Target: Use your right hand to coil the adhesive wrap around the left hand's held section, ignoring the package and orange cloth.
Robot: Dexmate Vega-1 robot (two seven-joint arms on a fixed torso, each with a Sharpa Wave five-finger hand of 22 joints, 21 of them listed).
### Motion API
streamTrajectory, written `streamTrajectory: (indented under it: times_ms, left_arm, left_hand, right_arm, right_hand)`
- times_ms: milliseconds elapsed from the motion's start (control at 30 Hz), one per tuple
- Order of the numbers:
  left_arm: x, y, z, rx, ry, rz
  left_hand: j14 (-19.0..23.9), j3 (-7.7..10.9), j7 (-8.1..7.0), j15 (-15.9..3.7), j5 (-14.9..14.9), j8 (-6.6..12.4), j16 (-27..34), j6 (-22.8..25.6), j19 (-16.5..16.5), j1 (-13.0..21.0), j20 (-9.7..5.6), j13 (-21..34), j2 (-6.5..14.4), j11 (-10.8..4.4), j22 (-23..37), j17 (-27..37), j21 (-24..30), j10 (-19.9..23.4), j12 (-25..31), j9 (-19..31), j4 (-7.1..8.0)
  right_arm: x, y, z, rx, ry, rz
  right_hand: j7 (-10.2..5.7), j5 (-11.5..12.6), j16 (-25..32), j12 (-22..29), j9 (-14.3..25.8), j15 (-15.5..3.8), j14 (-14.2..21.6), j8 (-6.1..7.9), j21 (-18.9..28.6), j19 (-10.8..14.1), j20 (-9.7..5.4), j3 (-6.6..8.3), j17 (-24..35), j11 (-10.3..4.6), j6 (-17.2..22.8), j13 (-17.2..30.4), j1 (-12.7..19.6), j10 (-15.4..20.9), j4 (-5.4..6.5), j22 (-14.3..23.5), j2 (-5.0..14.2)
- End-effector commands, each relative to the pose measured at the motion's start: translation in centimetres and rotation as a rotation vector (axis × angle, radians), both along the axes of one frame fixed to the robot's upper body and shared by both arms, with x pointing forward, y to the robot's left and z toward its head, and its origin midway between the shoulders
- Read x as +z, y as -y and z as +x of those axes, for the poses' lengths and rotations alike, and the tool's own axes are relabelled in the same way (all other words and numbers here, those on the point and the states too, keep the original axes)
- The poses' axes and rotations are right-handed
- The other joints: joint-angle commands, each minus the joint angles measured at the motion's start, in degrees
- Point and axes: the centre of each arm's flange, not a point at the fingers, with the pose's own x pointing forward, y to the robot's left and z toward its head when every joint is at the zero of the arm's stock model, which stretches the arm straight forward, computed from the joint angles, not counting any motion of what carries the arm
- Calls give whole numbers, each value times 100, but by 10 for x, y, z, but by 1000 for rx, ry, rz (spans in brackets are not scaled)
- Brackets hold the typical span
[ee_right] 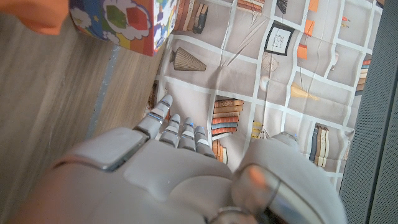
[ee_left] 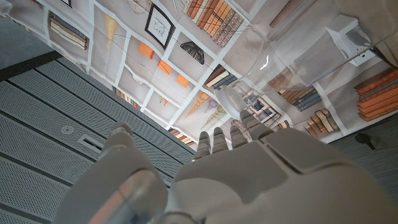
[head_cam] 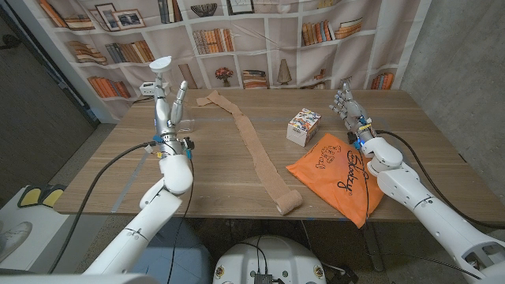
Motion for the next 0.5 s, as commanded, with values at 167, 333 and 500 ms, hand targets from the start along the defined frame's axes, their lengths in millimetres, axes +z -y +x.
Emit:
streamTrajectory:
  times_ms: [167, 333, 500]
  left_arm:
    - [9, 1, 4, 76, 33, -50]
    - [11, 3, 9, 83, 27, -69]
    - [15, 7, 11, 128, 16, -89]
  left_hand:
    - [-118, 61, 30, 21, 15, -13, -11, -101, -173, 50, 33, 11, 63, 32, 15, 8, -37, -83, -28, 13, -4]
    - [-137, 68, 24, 43, 13, -7, -1, -119, -225, 66, 132, 11, 74, 45, 14, 8, -34, -113, -26, 11, -8]
    - [-167, 72, 27, 104, 11, -4, 1, -140, -231, 80, 155, 12, 81, 104, 15, 9, -19, -141, -26, 11, -12]
  right_arm:
    - [-4, 5, -4, -10, -4, 14]
    - [-5, 5, -4, -12, -9, 17]
    - [-5, 5, -4, -12, -16, 15]
  right_hand:
    - [44, 8, -7, 24, 18, 1, -73, 24, 4, -44, 4, 16, 18, 7, -13, 15, 38, 31, -18, 9, 50]
    - [45, 8, -5, 24, 18, 4, -74, 23, 5, -49, 6, 18, 18, 8, -16, 15, 37, 33, -19, 9, 51]
    - [43, 7, -4, 19, 18, 2, -75, 24, 7, -50, 12, 18, 18, 5, -15, 15, 34, 22, -20, 10, 50]
